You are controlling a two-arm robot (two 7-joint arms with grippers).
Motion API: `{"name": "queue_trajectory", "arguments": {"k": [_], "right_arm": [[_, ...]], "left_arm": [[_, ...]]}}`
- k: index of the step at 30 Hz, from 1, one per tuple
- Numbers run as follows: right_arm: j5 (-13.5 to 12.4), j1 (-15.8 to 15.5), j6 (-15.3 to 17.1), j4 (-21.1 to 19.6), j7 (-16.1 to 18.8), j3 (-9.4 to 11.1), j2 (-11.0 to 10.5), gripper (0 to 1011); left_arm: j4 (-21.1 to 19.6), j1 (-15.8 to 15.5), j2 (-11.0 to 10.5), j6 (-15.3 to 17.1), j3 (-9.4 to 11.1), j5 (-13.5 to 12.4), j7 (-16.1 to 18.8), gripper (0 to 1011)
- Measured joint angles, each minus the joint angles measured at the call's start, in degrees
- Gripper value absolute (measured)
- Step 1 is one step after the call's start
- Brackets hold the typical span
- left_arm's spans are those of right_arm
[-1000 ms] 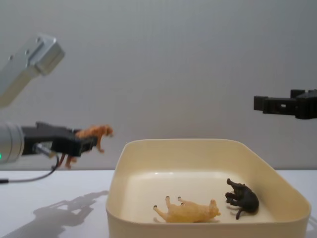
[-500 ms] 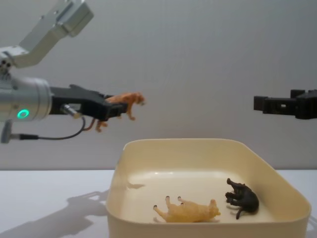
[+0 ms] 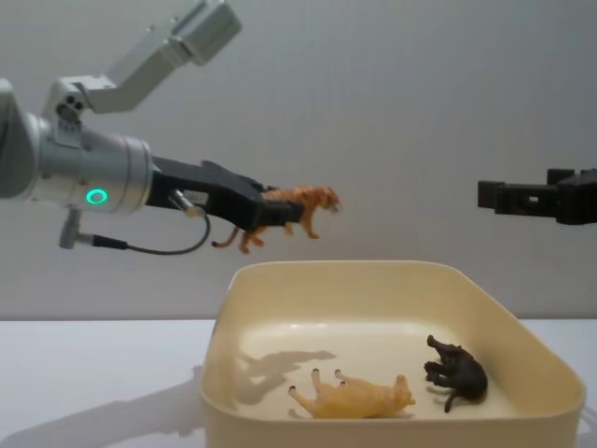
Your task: Pick up the toy alternately with two hands and place it into the central storage box.
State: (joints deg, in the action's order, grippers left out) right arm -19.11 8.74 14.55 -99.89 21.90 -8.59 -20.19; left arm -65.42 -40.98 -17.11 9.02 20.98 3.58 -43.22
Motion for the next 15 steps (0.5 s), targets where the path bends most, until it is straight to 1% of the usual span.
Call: {"name": "queue_trajectory", "arguments": {"k": [2, 4, 7, 8, 10, 13, 15], "right_arm": [[0.00, 0.00, 0.00, 0.00, 0.00, 0.00, 0.00, 1001], [0.00, 0.00, 0.00, 0.00, 0.00, 0.00, 0.00, 1001], [0.00, 0.00, 0.00, 0.00, 0.00, 0.00, 0.00, 1001], [0.00, 0.00, 0.00, 0.00, 0.00, 0.00, 0.00, 1001], [0.00, 0.00, 0.00, 0.00, 0.00, 0.00, 0.00, 1001], [0.00, 0.00, 0.00, 0.00, 0.00, 0.00, 0.00, 1001], [0.00, 0.00, 0.00, 0.00, 0.00, 0.00, 0.00, 1001]], "left_arm": [[1.05, -0.69, 0.36, -0.01, 0.29, -0.40, -1.30, 295], [2.18, -1.48, 0.75, -0.02, 0.61, -0.89, -2.90, 343], [3.44, -2.36, 1.18, -0.04, 0.97, -1.43, -4.63, 443], [3.72, -2.56, 1.27, -0.04, 1.05, -1.55, -5.04, 503], [4.18, -2.86, 1.44, -0.06, 1.19, -1.75, -5.64, 523], [5.19, -3.56, 1.80, -0.08, 1.48, -2.18, -7.06, 644], [5.50, -3.76, 1.90, -0.10, 1.59, -2.30, -7.44, 674]]}}
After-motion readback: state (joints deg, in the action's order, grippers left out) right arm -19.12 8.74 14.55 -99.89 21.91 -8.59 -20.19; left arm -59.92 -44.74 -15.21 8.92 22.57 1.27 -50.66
